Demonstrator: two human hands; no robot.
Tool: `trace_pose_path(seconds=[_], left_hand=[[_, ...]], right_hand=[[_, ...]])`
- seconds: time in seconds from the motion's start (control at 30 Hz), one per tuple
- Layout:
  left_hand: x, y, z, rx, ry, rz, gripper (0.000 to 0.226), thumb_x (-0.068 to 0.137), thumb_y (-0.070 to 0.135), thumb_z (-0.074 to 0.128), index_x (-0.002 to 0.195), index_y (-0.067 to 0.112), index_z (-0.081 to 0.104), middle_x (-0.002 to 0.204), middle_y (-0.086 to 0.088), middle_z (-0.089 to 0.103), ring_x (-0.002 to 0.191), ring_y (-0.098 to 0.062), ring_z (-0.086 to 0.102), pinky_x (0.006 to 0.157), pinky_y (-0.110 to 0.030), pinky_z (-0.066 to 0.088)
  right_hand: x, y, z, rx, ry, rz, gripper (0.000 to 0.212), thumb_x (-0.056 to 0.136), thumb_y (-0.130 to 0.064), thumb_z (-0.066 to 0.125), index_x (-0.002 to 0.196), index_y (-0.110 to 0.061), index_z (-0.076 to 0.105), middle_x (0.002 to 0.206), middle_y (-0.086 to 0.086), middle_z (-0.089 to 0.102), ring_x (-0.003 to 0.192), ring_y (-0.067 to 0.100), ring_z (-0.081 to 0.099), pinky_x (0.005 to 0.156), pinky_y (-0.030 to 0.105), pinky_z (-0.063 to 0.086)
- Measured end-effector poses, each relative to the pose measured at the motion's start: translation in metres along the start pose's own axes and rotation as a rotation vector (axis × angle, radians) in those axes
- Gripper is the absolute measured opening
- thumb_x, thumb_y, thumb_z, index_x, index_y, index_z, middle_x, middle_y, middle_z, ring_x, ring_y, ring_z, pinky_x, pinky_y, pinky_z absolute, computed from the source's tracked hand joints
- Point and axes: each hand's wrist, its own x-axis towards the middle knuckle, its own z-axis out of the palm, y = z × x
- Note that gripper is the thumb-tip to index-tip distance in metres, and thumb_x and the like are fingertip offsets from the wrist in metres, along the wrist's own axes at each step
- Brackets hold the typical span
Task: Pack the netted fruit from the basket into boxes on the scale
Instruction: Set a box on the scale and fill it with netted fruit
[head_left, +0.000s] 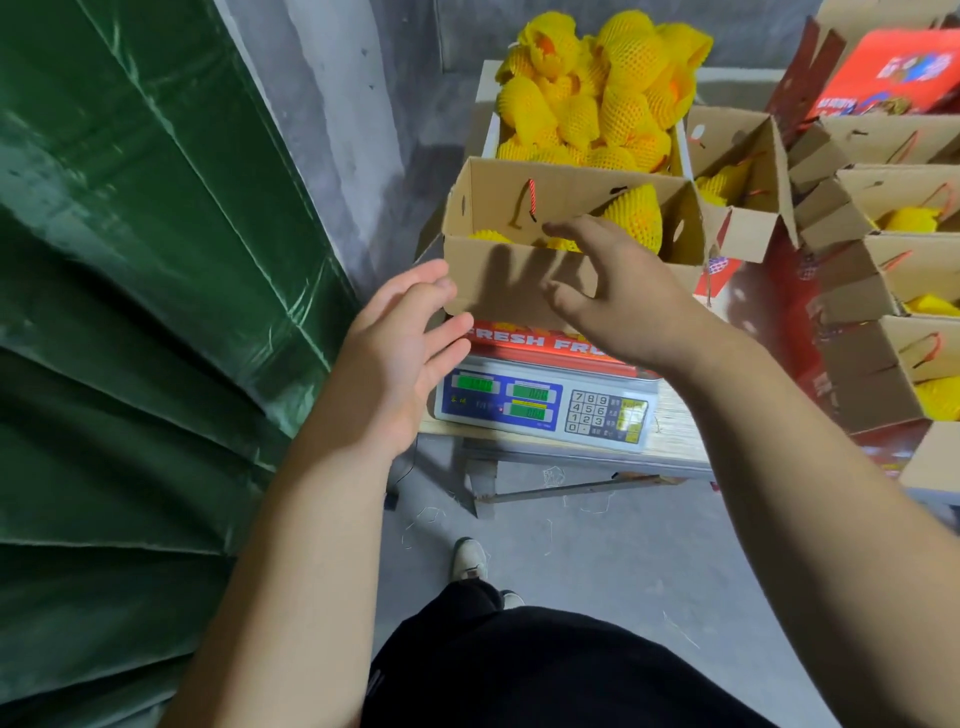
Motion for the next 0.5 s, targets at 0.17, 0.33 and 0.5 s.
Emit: trace_pose_path(seconds=[0.17,0.33,0.5], left_hand=[[0.009,0.003,-0.002,0.005,0.001,-0.015,0.019,0.104,0.022,0.061,0.117,0.03,0.073,0.118,0.004,0.074,0.102,-0.017,0.078,0.092,-0.032,0.06],[0.025,0.006,0.001,0.035,-0.016,-0.015,0.019,0.104,0.021,0.061,0.117,0.029,0.072,0.121,0.004,0.074,0.102,-0.016,0.078,0.097,-0.035,0.058],[0.056,0.026,0.003,0.065,-0.052,0.049,0.019,0.098,0.026,0.068,0.115,0.032,0.071,0.109,0.011,0.08,0.101,-0.014,0.078,0.099,-0.035,0.055]], right_hand=[[0.003,-0.002,0.005,0.026,-0.034,0.003,0.054,0.099,-0.025,0.065,0.15,-0.019,0.049,0.151,0.003,0.05,0.135,0.018,0.048,0.102,0.015,0.03],[0.013,-0.001,0.009,0.07,-0.035,0.025,0.051,0.099,-0.027,0.065,0.148,-0.022,0.052,0.145,0.003,0.054,0.127,0.016,0.053,0.1,0.023,0.04],[0.035,0.001,0.008,0.15,0.009,0.052,0.045,0.1,-0.026,0.065,0.144,-0.025,0.055,0.141,0.001,0.056,0.126,0.014,0.054,0.105,0.031,0.048]])
